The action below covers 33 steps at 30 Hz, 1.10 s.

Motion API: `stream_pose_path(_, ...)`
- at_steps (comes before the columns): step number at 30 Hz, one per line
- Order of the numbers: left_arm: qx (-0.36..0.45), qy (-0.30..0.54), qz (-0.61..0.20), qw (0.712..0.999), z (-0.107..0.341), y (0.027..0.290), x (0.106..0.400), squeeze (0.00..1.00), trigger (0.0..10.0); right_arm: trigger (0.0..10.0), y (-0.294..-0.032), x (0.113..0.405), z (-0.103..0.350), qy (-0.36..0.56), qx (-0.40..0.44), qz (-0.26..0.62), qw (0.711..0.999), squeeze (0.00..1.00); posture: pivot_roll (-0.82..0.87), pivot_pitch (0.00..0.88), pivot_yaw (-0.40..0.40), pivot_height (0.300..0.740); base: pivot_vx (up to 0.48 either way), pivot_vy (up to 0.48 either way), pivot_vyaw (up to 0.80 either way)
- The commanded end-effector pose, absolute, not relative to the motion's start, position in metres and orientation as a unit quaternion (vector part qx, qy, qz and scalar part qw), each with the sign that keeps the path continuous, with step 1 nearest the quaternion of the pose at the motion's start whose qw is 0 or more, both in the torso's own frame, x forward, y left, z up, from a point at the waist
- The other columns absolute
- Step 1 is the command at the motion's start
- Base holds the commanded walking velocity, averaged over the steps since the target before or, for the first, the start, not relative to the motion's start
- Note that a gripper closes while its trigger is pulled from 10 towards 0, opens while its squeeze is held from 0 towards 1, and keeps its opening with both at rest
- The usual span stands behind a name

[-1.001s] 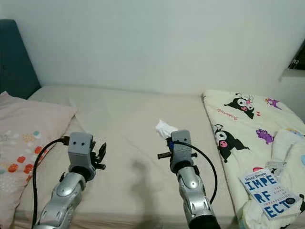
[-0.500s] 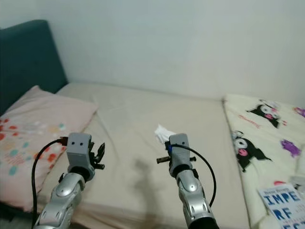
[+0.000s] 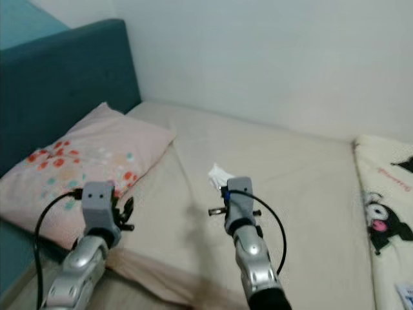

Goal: Clean up the room

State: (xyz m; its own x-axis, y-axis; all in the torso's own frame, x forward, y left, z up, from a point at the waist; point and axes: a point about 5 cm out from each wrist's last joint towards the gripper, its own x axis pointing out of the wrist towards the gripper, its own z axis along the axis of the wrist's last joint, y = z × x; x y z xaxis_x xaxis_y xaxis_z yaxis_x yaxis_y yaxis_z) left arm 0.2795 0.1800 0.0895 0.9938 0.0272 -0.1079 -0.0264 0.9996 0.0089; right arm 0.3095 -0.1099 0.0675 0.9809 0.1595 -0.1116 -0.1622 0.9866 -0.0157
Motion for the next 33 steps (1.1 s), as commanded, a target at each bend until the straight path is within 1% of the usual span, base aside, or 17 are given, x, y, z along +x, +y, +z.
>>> stream_pose_path(1,-0.006,0.063,0.024,0.998,0.088,0.183,0.28,0.0,10.0,10.0,-0.114,0.31,0.064,0.068,-0.006,0.074,0.995,0.0,0.14,0.0,-0.096,0.726,0.0,0.0,0.8)
stream_pose_path(12,-0.005,0.049,0.012,0.999,0.096,0.181,0.295,0.0,10.0,10.0,-0.115,0.319,0.074,0.054,-0.015,0.08,0.995,0.0,0.11,0.0,-0.11,0.726,0.0,0.0,0.8)
stream_pose_path(24,0.009,0.058,0.006,0.998,0.091,0.175,0.292,0.0,10.0,10.0,-0.116,0.317,0.068,0.065,-0.024,0.097,0.993,0.0,0.12,0.0,-0.129,0.726,0.0,0.0,0.8)
stream_pose_path(33,0.036,0.052,0.006,0.998,0.098,0.191,0.292,0.0,10.0,10.0,-0.113,0.319,0.067,0.068,-0.018,0.096,0.993,0.0,0.15,0.0,-0.112,0.726,0.0,0.0,0.8)
